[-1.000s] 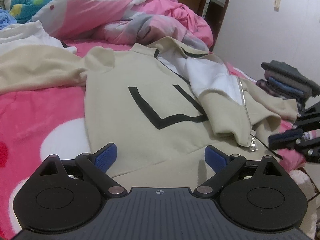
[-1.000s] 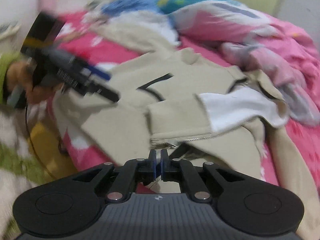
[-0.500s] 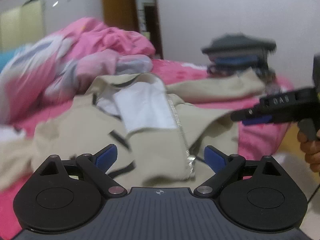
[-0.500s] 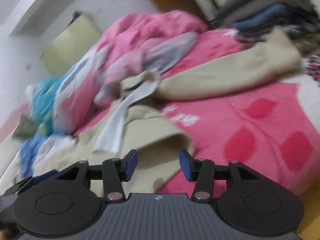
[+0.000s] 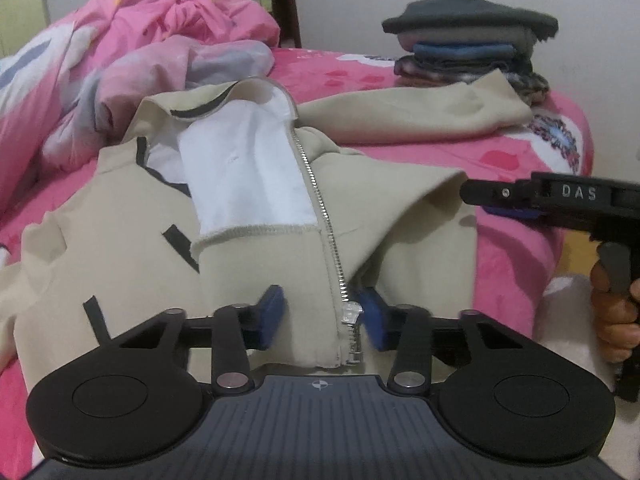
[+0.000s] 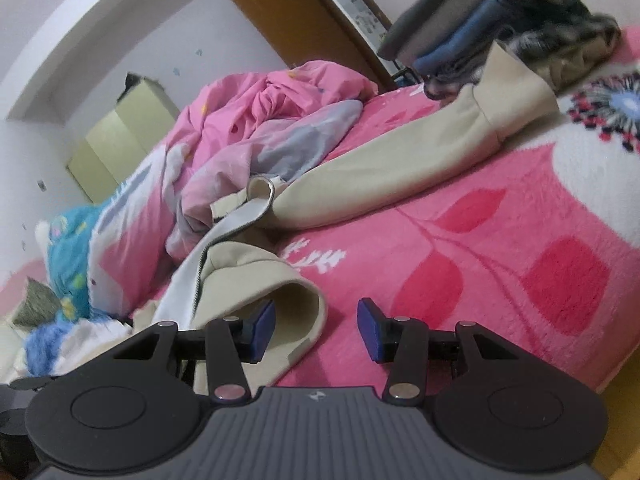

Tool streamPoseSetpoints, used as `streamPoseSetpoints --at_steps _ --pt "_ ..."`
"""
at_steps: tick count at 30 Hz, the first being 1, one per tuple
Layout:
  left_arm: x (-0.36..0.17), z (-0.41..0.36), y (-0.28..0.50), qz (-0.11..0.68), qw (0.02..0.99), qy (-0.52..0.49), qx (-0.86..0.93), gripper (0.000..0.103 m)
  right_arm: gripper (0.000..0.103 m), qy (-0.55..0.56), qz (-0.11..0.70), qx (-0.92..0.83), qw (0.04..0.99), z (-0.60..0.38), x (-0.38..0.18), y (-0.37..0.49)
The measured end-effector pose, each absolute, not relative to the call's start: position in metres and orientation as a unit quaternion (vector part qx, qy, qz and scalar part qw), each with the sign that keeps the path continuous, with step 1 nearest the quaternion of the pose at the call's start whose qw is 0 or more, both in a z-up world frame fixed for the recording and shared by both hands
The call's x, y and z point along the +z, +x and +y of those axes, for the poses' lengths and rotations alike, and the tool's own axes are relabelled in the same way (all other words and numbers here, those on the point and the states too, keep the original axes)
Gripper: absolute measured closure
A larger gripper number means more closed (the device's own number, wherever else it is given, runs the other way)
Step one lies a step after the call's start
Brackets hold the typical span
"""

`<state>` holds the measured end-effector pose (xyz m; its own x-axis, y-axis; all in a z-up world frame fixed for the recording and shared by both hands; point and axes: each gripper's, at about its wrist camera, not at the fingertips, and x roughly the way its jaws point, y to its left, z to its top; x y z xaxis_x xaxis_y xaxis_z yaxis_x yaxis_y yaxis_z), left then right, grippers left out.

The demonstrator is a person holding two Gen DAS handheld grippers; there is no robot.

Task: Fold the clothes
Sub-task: 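Move the open left gripper to the zipper pull at the hem, then grasp the zipper pull with the left gripper and pull it up while the right gripper holds the hem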

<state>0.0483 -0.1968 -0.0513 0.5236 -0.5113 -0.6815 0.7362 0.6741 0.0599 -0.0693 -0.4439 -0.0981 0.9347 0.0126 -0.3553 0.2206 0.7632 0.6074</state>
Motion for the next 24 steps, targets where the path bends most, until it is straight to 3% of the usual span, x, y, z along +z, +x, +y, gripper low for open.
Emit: streamPoseSetpoints --at_steps 7,18,19,20,22,24 --pt "-0.046 -0.191 0.058 0.335 0.863 0.16 -0.342 0.063 0.055 0.372 0.159 -0.042 0.914 -0.451 -0.103 -0.073" --pt "-0.061 -0.233 0.047 0.274 0.871 0.299 -0.277 0.063 0.055 0.374 0.154 -0.042 0.914 -0.451 -0.105 -0.073" --pt "-0.061 -0.235 0.048 0.271 0.873 0.301 -0.273 0.069 0.055 0.374 0.154 -0.042 0.914 -0.451 -0.105 -0.073" --pt "-0.061 -0.236 0.049 0.271 0.874 0.299 -0.27 0.084 0.055 0.375 0.154 -0.041 0.913 -0.451 -0.105 -0.073" --pt "-0.056 -0.234 0.056 0.279 0.881 0.279 -0.262 0.097 0.055 0.376 0.153 -0.039 0.913 -0.452 -0.106 -0.073" --pt "-0.047 -0.228 0.065 0.29 0.889 0.241 -0.259 0.098 0.055 0.379 0.152 -0.037 0.912 -0.453 -0.107 -0.074"
